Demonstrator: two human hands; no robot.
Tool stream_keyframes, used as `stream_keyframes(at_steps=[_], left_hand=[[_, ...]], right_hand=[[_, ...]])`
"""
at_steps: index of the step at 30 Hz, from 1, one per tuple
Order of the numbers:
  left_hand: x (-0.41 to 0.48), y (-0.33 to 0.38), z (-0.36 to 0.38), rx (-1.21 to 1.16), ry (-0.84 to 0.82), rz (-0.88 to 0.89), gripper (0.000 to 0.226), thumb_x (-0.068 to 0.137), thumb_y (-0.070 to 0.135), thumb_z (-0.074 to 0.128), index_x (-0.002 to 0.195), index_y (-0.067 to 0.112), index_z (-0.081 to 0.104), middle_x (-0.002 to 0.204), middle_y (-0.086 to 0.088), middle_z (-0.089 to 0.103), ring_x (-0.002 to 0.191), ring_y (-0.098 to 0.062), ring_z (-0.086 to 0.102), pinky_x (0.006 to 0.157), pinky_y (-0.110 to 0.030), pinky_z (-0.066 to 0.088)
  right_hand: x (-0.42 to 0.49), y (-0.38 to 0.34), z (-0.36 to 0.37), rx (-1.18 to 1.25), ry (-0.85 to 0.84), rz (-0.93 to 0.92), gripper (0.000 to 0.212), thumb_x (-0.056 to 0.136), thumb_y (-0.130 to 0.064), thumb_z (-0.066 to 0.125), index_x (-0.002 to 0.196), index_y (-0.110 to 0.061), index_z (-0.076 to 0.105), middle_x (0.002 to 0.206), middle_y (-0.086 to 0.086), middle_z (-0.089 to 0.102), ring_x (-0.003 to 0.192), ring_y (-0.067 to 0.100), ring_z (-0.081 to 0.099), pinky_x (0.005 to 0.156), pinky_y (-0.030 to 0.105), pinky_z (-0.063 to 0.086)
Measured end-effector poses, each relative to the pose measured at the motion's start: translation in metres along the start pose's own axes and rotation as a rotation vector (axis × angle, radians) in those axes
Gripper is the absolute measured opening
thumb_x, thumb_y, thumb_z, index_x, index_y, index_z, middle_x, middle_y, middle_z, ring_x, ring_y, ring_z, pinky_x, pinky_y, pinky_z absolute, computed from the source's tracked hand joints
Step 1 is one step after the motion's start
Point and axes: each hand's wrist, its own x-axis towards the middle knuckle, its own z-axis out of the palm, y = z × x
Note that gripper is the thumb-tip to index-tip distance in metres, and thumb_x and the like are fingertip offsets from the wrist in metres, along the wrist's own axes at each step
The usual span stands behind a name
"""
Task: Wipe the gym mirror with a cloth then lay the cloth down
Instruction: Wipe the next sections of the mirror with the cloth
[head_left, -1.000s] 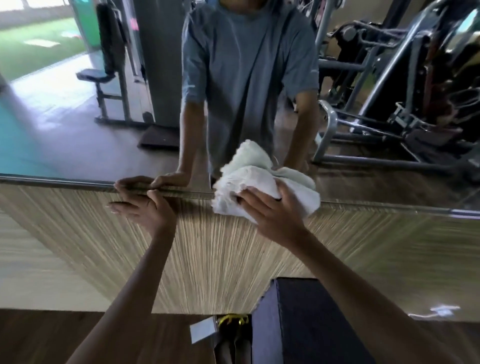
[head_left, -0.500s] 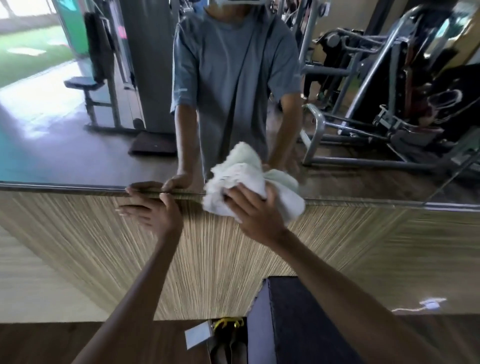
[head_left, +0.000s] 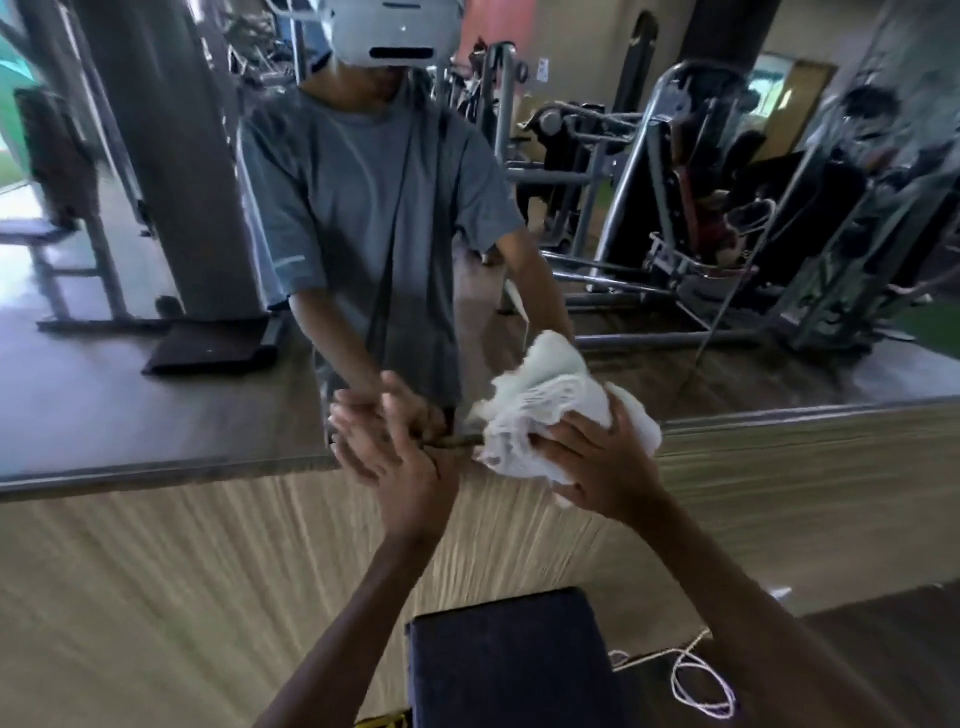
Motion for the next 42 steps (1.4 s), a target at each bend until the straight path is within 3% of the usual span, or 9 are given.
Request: stream_keyframes(at_steps=[6, 9, 13, 17, 20, 24, 28, 36, 42], left_hand=[[0.010, 0.048, 0.041, 0.168, 0.030, 0.265, 0.086, 0.084, 0.026, 0.055, 0.160, 0.022, 0.014, 0.159, -0.031, -0.020, 0.149, -0.044, -0.023, 0.118, -0.064, -0.007], [0.034, 0.057, 0.035, 0.212, 0.128, 0.562, 0.064, 0.089, 0.030, 0.052, 0.149, 0.021, 0.034, 0.166, -0.010, -0.022, 0.153, -0.028, -0.018, 0.119, -0.056, -0.009], [0.071, 0.076, 0.025, 0.152, 0.181, 0.592, 0.063, 0.094, 0.027, 0.052, 0.152, 0.023, 0.029, 0.166, -0.001, -0.022, 0.154, -0.024, -0.017, 0.119, -0.062, -0.002], [0.075, 0.067, 0.024, 0.232, 0.200, 0.627, 0.066, 0.095, 0.029, 0.053, 0.155, 0.017, 0.029, 0.166, -0.013, 0.007, 0.155, -0.028, -0.003, 0.120, -0.062, 0.005], [0.077, 0.061, 0.029, 0.325, 0.272, 0.672, 0.063, 0.095, 0.035, 0.050, 0.153, 0.015, 0.036, 0.163, -0.012, 0.017, 0.155, -0.029, 0.008, 0.122, -0.058, 0.008], [0.079, 0.062, 0.034, 0.350, 0.352, 0.682, 0.060, 0.095, 0.035, 0.046, 0.151, 0.015, 0.038, 0.162, -0.011, 0.020, 0.155, -0.028, 0.010, 0.122, -0.056, 0.012], [0.078, 0.060, 0.036, 0.366, 0.384, 0.683, 0.060, 0.094, 0.035, 0.047, 0.151, 0.015, 0.039, 0.162, -0.012, 0.022, 0.155, -0.028, 0.011, 0.123, -0.054, 0.012], [0.076, 0.056, 0.038, 0.365, 0.371, 0.697, 0.062, 0.095, 0.038, 0.046, 0.152, 0.016, 0.038, 0.168, -0.010, 0.012, 0.154, -0.031, 0.015, 0.123, -0.054, 0.011], [0.080, 0.059, 0.041, 0.385, 0.411, 0.687, 0.059, 0.096, 0.038, 0.044, 0.151, 0.017, 0.039, 0.168, -0.010, 0.013, 0.154, -0.031, 0.015, 0.123, -0.055, 0.012]], right_hand=[[-0.058, 0.064, 0.013, -0.006, 0.038, 0.417, 0.050, 0.081, -0.045, 0.053, 0.121, -0.014, 0.048, 0.142, 0.013, 0.038, 0.127, 0.036, 0.040, 0.094, 0.070, 0.041], [-0.019, 0.058, 0.017, 0.016, 0.227, 0.704, 0.055, 0.085, -0.046, 0.046, 0.128, -0.012, 0.046, 0.148, 0.020, 0.032, 0.134, 0.038, 0.035, 0.100, 0.060, 0.035], [0.053, 0.020, 0.002, 0.218, 0.509, 1.022, 0.063, 0.089, -0.047, 0.041, 0.145, -0.017, 0.037, 0.154, 0.020, 0.024, 0.143, 0.037, 0.024, 0.106, 0.061, 0.021], [0.036, -0.002, 0.022, 0.126, 0.439, 0.701, 0.048, 0.095, -0.047, 0.037, 0.136, -0.025, 0.046, 0.164, 0.010, 0.013, 0.152, 0.022, 0.009, 0.113, 0.055, 0.012], [-0.003, 0.021, 0.036, 0.020, 0.392, 0.469, 0.044, 0.099, -0.054, 0.033, 0.124, -0.024, 0.053, 0.158, 0.007, 0.025, 0.141, 0.026, 0.029, 0.102, 0.052, 0.028], [0.005, 0.060, 0.017, 0.040, 0.503, 0.720, 0.051, 0.081, -0.049, 0.054, 0.122, -0.018, 0.054, 0.147, 0.016, 0.038, 0.134, 0.033, 0.036, 0.099, 0.045, 0.030], [0.068, 0.041, -0.015, 0.223, 0.662, 1.055, 0.061, 0.085, -0.046, 0.051, 0.140, -0.020, 0.045, 0.151, 0.021, 0.038, 0.140, 0.034, 0.030, 0.110, 0.052, 0.024], [-0.003, 0.042, 0.018, -0.055, 0.379, 0.367, 0.041, 0.093, -0.050, 0.042, 0.126, -0.028, 0.052, 0.153, 0.009, 0.032, 0.133, 0.028, 0.036, 0.092, 0.047, 0.033], [0.042, 0.106, -0.032, 0.019, 0.589, 0.765, 0.054, 0.085, -0.042, 0.051, 0.133, -0.019, 0.052, 0.150, 0.018, 0.043, 0.135, 0.032, 0.036, 0.097, 0.046, 0.030]])
